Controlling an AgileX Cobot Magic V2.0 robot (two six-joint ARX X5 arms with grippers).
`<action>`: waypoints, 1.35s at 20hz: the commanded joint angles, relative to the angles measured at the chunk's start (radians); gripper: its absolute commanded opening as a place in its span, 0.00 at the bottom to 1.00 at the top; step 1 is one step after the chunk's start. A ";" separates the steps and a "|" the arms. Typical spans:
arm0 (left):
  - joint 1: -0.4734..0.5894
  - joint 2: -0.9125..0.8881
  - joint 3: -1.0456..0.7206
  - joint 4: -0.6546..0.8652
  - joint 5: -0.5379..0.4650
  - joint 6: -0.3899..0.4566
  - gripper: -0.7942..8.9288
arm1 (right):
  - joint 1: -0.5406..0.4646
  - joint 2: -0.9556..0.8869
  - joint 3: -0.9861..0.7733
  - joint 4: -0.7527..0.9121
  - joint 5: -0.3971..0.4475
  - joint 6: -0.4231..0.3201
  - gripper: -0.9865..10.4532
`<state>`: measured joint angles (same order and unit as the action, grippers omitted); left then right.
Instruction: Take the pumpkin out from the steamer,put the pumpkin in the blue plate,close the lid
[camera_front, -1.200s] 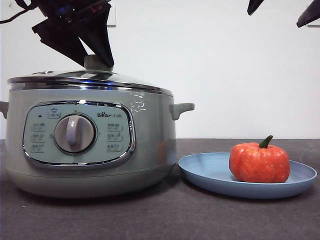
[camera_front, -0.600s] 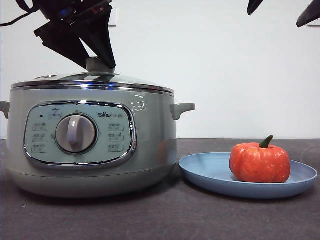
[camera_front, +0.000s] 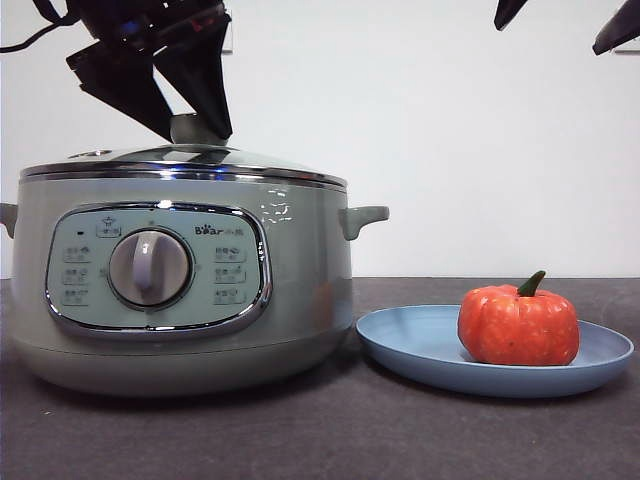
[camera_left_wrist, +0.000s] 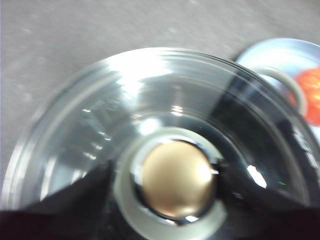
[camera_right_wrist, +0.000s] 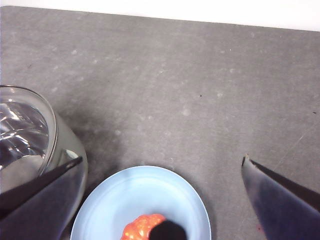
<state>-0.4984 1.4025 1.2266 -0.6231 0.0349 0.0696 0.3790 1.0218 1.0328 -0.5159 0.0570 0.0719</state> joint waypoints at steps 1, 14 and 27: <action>0.002 -0.012 0.006 0.009 -0.007 0.003 0.61 | 0.000 0.000 -0.007 -0.003 0.002 0.009 0.61; 0.001 -0.195 0.006 -0.173 -0.002 0.011 0.07 | 0.005 -0.053 -0.008 -0.220 -0.006 0.005 0.16; 0.000 -0.779 -0.506 0.162 -0.010 0.024 0.07 | 0.068 -0.556 -0.531 0.208 0.005 0.055 0.07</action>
<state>-0.4980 0.6548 0.7570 -0.4835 0.0288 0.0830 0.4458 0.4633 0.5079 -0.3229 0.0566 0.1081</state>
